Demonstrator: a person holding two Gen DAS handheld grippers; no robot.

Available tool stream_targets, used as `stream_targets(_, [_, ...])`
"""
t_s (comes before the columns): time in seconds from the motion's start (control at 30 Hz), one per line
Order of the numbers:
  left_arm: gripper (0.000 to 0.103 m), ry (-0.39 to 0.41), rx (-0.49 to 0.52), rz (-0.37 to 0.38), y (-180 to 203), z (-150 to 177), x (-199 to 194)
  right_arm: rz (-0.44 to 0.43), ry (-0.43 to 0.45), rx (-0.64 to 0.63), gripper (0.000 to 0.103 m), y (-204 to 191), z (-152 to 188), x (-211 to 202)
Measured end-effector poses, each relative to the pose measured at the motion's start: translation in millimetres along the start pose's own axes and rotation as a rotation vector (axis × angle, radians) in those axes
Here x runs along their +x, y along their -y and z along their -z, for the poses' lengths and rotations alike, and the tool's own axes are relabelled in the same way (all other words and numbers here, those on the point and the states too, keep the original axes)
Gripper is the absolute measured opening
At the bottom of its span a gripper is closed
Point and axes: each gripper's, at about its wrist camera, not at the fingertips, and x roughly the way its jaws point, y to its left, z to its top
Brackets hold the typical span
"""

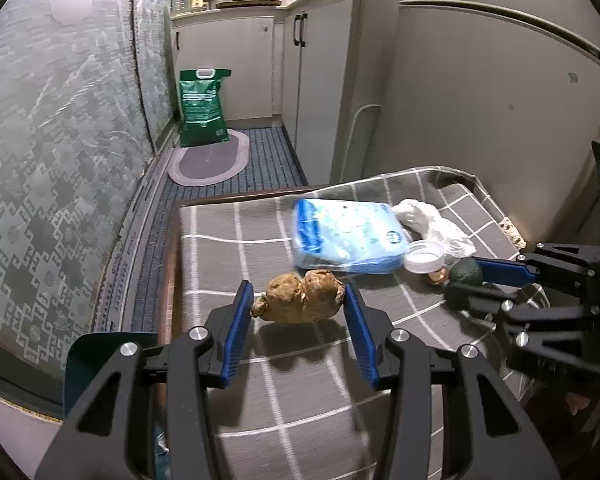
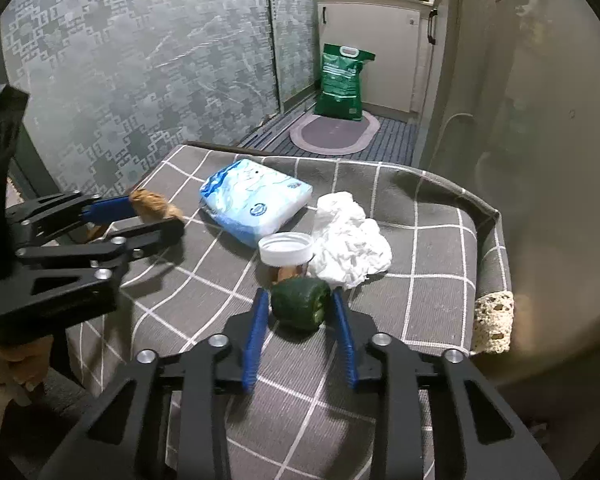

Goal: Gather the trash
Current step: 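Grasp the brown bread roll with the left tool while the right tool grasps the green avocado, then carry the bread roll and avocado with both tools over the teal bin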

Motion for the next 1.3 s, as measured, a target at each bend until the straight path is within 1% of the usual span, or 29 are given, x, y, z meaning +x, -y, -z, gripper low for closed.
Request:
stream_targets(0.07, [0.049, 0.004, -0.013, 0.002, -5.9, 0.4, -3.8, 0.004, 0.004, -0.001, 0.026, -2.0, -0.7, -1.9])
stream_targets(0.37, [0.049, 0.041, -0.059, -0.008, -32.0, 0.7, -26.0, -0.027, 0.053, -0.011, 0.026, -20.2, -14.9, -22.3])
stream_targets(0.6, [0.049, 0.047, -0.086, -0.030, -56.7, 6.2, -37.2, -0.045, 0.058, -0.045, 0.026, -43.4, -25.5, -18.8])
stream_targets(1.03, [0.049, 0.032, -0.150, -0.076, -117.0, 28.9, -53.2, -0.084, 0.052, -0.118, 0.026, -96.9, -45.7, -7.6])
stream_targets(1.3, [0.049, -0.004, -0.181, -0.086, -147.1, 47.4, -53.5, -0.116, 0.045, -0.163, 0.026, -134.6, -58.2, 1.8])
